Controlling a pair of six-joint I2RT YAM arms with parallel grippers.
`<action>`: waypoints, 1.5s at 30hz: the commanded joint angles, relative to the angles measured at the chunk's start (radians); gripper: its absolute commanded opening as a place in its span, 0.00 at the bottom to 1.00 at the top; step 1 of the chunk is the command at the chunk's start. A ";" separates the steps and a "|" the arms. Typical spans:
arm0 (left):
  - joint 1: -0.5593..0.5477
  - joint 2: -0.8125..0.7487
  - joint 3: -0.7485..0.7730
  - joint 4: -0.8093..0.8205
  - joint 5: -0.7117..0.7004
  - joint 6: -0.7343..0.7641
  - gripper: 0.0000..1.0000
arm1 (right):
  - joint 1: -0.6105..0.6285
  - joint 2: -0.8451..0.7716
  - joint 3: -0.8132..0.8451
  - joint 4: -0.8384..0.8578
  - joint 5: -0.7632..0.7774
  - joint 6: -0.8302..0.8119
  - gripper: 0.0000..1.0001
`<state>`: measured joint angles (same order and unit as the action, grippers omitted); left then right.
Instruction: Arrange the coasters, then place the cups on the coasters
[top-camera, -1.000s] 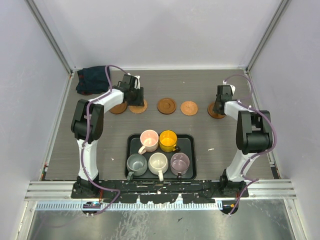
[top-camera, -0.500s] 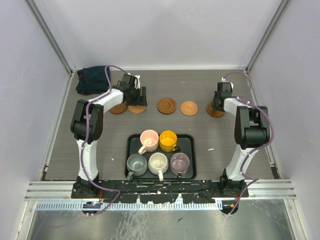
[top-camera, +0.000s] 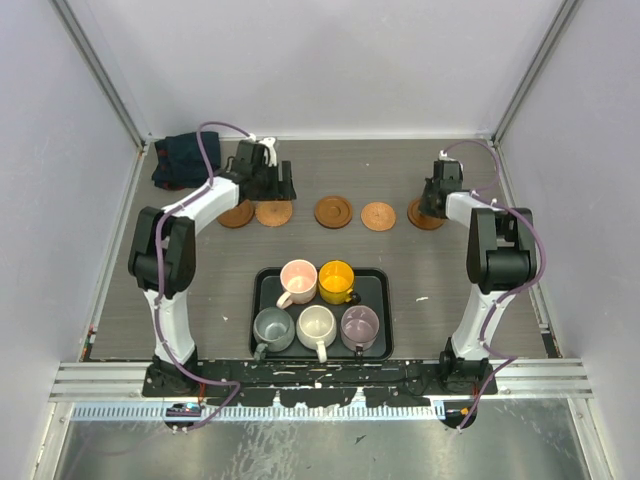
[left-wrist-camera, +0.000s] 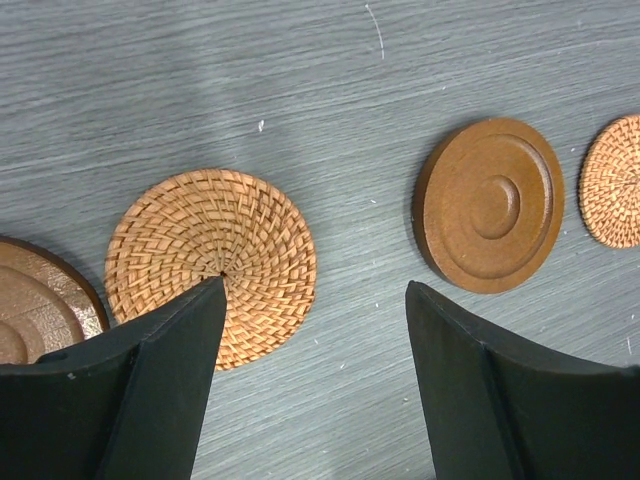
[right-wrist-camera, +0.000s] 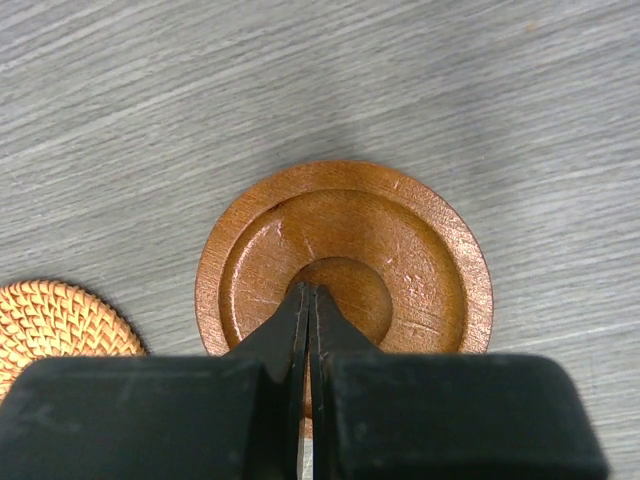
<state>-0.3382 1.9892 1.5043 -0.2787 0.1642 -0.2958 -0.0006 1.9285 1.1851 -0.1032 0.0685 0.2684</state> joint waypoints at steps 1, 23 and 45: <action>0.007 -0.077 -0.017 0.061 0.015 -0.011 0.74 | 0.013 0.043 0.030 -0.025 -0.027 -0.001 0.01; 0.007 -0.111 -0.078 0.062 -0.024 0.009 0.74 | 0.023 -0.008 0.049 -0.013 -0.024 -0.031 0.01; 0.006 0.044 -0.052 0.044 -0.008 0.028 0.69 | 0.217 -0.188 -0.036 -0.045 -0.010 -0.096 0.03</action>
<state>-0.3382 1.9965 1.4086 -0.2565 0.1497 -0.2726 0.1665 1.7428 1.1675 -0.1390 0.0475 0.1932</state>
